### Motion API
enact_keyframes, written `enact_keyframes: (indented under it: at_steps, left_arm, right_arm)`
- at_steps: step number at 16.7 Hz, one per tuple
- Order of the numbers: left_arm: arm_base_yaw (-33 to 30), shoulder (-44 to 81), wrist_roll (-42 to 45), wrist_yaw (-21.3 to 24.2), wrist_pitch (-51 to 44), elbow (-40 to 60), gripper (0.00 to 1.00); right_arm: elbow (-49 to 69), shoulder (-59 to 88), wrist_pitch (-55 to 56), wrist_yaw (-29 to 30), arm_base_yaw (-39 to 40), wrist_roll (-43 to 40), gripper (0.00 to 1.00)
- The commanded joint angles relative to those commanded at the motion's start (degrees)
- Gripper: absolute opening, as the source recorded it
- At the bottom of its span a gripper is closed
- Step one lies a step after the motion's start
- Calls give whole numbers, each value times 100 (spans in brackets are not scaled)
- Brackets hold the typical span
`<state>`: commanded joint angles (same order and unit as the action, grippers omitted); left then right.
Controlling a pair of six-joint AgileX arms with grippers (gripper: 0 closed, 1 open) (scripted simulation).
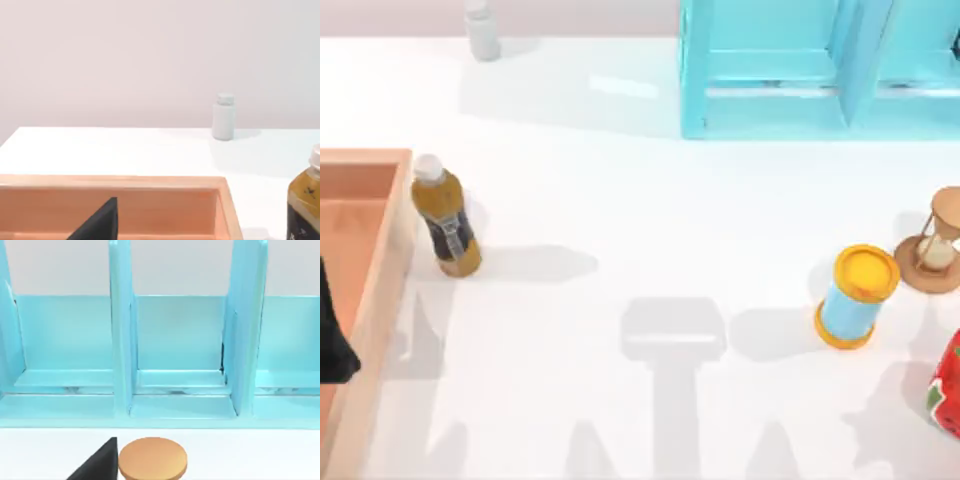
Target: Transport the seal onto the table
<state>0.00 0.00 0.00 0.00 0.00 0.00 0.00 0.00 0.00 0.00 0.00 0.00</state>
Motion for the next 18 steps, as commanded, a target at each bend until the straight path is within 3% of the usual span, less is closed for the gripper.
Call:
enact_keyframes:
  at_steps: [4, 8, 18]
  left_arm:
    - [61, 192, 58, -5, -187, 187, 100]
    - [347, 1289, 351, -2, -1237, 1245, 100]
    - [1430, 6769, 1402, 15, -5463, 5665, 100]
  right_arm:
    - [0, 0, 0, 0, 0, 0, 100]
    - [0, 0, 0, 0, 0, 0, 100]
    - [0, 0, 0, 0, 0, 0, 100]
